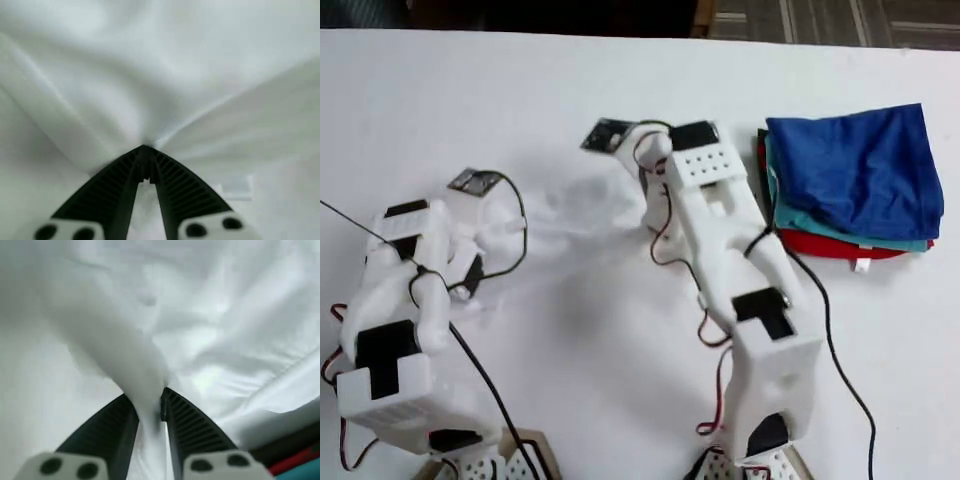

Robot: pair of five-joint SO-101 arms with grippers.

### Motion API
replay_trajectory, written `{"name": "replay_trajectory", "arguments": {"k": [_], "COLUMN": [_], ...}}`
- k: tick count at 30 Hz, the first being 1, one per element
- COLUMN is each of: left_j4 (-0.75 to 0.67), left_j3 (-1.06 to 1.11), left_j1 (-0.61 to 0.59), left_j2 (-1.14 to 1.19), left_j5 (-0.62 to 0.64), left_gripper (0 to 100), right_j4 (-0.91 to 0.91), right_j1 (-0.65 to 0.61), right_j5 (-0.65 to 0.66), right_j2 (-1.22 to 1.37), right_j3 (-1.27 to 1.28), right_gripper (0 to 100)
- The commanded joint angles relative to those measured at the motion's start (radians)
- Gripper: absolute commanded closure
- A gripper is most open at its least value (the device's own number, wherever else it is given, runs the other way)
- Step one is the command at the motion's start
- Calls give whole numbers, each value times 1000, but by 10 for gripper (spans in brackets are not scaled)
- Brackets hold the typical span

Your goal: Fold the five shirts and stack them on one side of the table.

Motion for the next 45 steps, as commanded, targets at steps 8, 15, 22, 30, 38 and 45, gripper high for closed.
{"name": "replay_trajectory", "arguments": {"k": [8, 15, 22, 30, 38, 45], "left_j4": [-20, -20, -20, -20, -20, -20], "left_j3": [5, 5, 5, 5, 5, 5], "left_j1": [-9, -9, -9, -9, -9, -9], "left_j2": [9, 9, 9, 9, 9, 9], "left_j5": [-11, -11, -11, -11, -11, -11], "left_gripper": [975, 975, 975, 975, 975, 975], "right_j4": [101, 88, 177, 245, 243, 148], "right_j1": [22, 62, 110, 104, 16, -68], "right_j5": [-5, -327, -413, -411, -376, -376], "right_j2": [414, 650, 720, 533, 343, 321], "right_j3": [-637, -1053, -1343, -1191, -721, -551], "right_gripper": [975, 829, 829, 970, 980, 980]}}
